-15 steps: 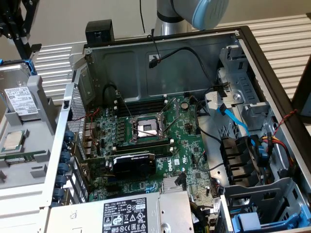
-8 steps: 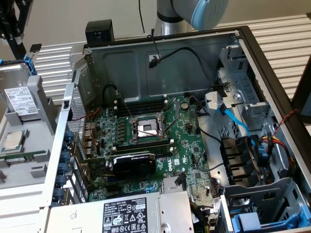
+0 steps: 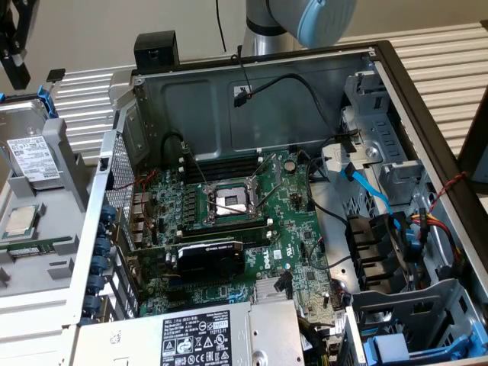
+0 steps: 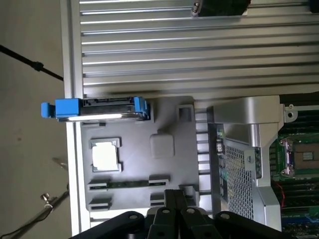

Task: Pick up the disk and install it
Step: 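Reach for the disk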

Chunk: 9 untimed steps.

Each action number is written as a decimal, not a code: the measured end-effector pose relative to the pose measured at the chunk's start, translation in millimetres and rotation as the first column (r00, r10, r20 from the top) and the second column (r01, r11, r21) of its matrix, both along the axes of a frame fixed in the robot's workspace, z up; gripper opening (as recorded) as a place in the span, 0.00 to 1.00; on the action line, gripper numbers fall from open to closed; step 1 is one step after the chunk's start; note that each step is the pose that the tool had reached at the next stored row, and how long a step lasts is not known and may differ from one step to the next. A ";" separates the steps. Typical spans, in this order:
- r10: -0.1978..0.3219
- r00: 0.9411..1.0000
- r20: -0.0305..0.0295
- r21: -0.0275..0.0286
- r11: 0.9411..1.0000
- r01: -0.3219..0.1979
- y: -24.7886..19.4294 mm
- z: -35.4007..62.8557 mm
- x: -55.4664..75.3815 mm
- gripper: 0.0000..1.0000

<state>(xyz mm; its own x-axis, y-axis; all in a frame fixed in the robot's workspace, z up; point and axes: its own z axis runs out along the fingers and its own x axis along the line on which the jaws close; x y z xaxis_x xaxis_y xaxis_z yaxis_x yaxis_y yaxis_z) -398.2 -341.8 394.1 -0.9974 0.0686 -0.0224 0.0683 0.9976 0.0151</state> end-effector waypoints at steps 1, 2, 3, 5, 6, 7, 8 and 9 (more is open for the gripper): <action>0.000 1.000 0.000 0.000 1.000 0.000 1.2 0.0 -3.2 0.11; 0.000 1.000 0.000 0.000 1.000 0.000 2.5 0.0 -6.3 0.11; 0.000 1.000 0.000 0.000 1.000 0.000 3.6 -0.1 -8.9 0.11; 0.001 1.000 0.000 0.000 1.000 -0.001 5.7 0.0 -14.9 0.11; 0.001 1.000 0.000 0.000 1.000 -0.001 6.6 0.0 -17.7 0.11; 0.002 1.000 -0.001 0.000 1.000 -0.002 7.6 0.0 -20.6 0.11; 0.002 1.000 -0.003 0.000 1.000 -0.002 8.5 0.0 -23.3 0.11; 0.002 1.000 -0.009 0.000 1.000 -0.002 9.3 -0.1 -25.4 0.11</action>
<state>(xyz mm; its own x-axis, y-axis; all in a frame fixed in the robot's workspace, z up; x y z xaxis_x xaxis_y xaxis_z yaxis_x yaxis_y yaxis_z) -423.6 -332.5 394.0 -0.9977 0.0669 -0.0133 0.0667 0.9977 0.0146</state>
